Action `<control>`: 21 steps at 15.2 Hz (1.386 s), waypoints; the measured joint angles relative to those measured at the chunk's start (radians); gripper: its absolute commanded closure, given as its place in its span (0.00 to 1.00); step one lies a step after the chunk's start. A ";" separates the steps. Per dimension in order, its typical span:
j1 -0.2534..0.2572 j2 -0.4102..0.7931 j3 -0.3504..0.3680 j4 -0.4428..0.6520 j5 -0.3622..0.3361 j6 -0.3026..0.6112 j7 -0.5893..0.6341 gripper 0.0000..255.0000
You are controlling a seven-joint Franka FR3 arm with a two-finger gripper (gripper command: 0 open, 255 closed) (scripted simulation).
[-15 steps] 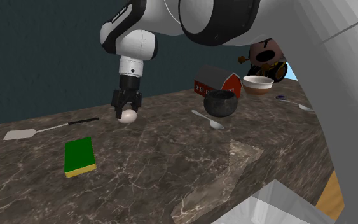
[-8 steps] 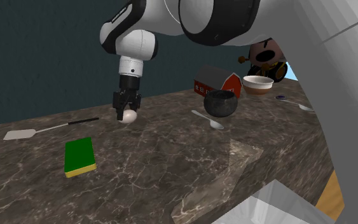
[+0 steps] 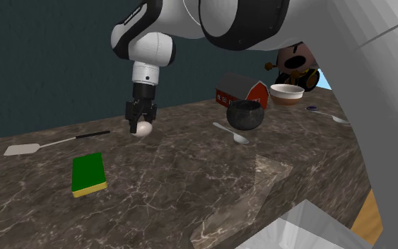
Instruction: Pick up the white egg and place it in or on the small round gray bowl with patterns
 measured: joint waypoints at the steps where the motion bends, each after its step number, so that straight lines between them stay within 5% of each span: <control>1: 0.000 0.001 0.000 0.010 -0.001 -0.009 0.003 1.00; 21: -0.008 -0.046 0.003 0.197 -0.008 -0.232 0.072 1.00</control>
